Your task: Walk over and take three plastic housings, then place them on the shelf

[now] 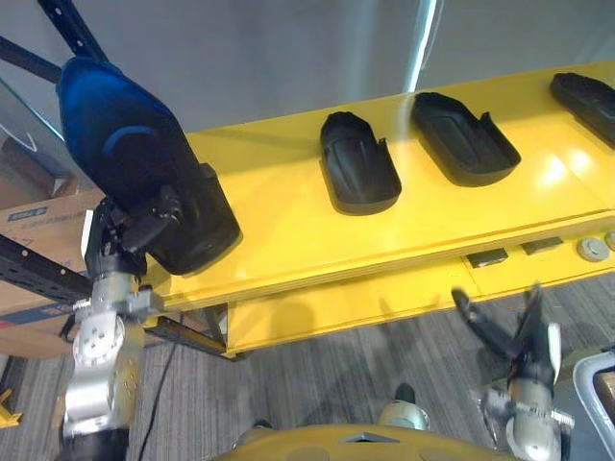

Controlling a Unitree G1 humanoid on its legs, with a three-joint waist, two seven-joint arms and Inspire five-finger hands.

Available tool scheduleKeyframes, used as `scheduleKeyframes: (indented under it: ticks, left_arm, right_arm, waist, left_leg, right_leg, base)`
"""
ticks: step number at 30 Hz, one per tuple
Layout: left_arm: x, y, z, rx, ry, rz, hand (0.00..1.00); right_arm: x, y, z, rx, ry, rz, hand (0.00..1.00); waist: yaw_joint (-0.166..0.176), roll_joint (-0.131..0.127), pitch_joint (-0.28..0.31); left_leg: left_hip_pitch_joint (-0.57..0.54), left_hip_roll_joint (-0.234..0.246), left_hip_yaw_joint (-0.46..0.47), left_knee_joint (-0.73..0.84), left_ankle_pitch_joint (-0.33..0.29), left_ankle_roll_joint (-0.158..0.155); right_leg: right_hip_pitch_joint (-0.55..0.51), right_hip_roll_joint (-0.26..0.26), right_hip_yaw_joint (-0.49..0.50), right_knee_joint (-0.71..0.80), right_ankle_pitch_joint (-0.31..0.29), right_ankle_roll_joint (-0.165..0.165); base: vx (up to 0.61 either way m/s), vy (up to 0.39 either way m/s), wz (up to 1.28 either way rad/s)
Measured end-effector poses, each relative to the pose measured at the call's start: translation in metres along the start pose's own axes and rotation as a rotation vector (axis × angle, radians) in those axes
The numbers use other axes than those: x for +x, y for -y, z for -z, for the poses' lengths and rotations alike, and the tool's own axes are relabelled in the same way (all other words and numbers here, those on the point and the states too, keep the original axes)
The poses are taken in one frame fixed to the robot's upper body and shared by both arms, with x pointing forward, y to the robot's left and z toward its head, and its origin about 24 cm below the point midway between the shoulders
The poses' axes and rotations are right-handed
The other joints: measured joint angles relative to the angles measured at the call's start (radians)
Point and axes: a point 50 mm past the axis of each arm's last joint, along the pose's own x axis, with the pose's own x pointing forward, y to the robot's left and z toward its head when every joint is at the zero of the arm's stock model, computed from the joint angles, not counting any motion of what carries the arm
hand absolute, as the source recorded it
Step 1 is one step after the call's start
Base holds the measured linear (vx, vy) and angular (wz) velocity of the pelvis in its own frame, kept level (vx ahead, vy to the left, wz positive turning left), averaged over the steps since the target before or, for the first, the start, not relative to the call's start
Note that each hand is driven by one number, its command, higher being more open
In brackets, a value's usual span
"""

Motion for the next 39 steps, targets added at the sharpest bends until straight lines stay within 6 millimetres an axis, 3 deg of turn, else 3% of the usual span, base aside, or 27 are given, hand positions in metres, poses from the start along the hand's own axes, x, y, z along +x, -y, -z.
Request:
scheduleKeyframes:
  ticks: [2,4,7,10,18,26,34,39]
  left_arm:
    - [0.014,-0.008,0.004,-0.052,-0.086,-0.007,0.0]
    - [0.023,-0.012,0.008,-0.111,-0.158,0.021,0.0]
    - [0.035,-0.008,0.015,-0.246,-0.236,0.083,0.0]
    - [0.056,-0.003,0.012,-0.266,-0.258,0.119,0.0]
    - [0.086,-0.008,-0.013,-0.202,-0.249,0.173,0.0]
    - [0.102,-0.009,-0.027,-0.088,-0.286,0.18,0.0]
    - [0.106,-0.019,-0.04,0.061,-0.346,0.251,0.0]
    - [0.105,-0.015,-0.034,0.115,-0.407,0.306,0.0]
  right_arm:
    - [-0.014,0.01,0.041,-0.039,-0.188,0.033,1.0]
    - [-0.029,0.021,0.065,-0.068,-0.31,0.063,1.0]
    - [-0.043,0.027,0.086,-0.094,-0.432,0.08,1.0]
    - [-0.049,0.025,0.095,-0.116,-0.497,0.06,1.0]
    - [-0.047,-0.002,0.092,-0.155,-0.474,-0.07,1.0]
    - [-0.037,-0.01,0.086,-0.132,-0.443,-0.07,1.0]
    - [-0.035,-0.014,0.083,-0.114,-0.433,-0.078,1.0]
    - [-0.035,-0.015,0.083,-0.114,-0.44,-0.079,1.0]
  waist:
    - [-0.012,0.005,0.003]
    - [-0.024,0.014,0.016]
    - [-0.035,0.02,0.024]
    - [-0.041,0.025,0.039]
    - [-0.06,0.021,0.087]
    - [-0.066,0.012,0.11]
    - [-0.09,0.015,0.125]
    - [-0.094,0.019,0.127]
  left_leg:
    - [0.001,0.0,0.01,0.0,-0.001,-0.001]
    - [0.0,-0.001,0.023,-0.002,-0.002,-0.002]
    - [-0.003,-0.003,0.046,-0.012,0.001,-0.003]
    - [-0.004,-0.004,0.05,-0.016,0.007,-0.004]
    - [-0.022,-0.004,0.055,-0.016,0.013,-0.003]
    - [-0.035,-0.003,0.055,-0.011,0.017,-0.003]
    - [-0.035,-0.003,0.055,-0.01,0.017,-0.003]
    - [-0.021,0.0,0.054,-0.01,0.017,-0.003]
  right_leg:
    - [-0.007,0.001,0.009,0.001,0.001,-0.001]
    - [-0.018,0.001,0.019,0.004,0.003,-0.003]
    - [-0.044,0.001,0.037,0.015,0.002,-0.003]
    - [-0.055,0.002,0.042,0.024,0.001,-0.006]
    - [-0.09,0.0,0.053,0.05,-0.005,-0.013]
    - [-0.104,-0.001,0.056,0.055,-0.006,-0.015]
    - [-0.101,-0.001,0.053,0.055,-0.007,-0.015]
    - [-0.073,0.001,0.042,0.04,-0.006,-0.014]
  base:
    - [-0.02,0.0,-0.12]
    - [-0.02,0.002,-0.15]
    - [-0.01,-0.001,-0.13]
    - [0.0,-0.009,-0.06]
    - [-0.01,-0.006,-0.02]
    - [0.0,0.0,0.0]
    - [0.0,0.0,0.0]
    - [0.01,-0.007,0.03]
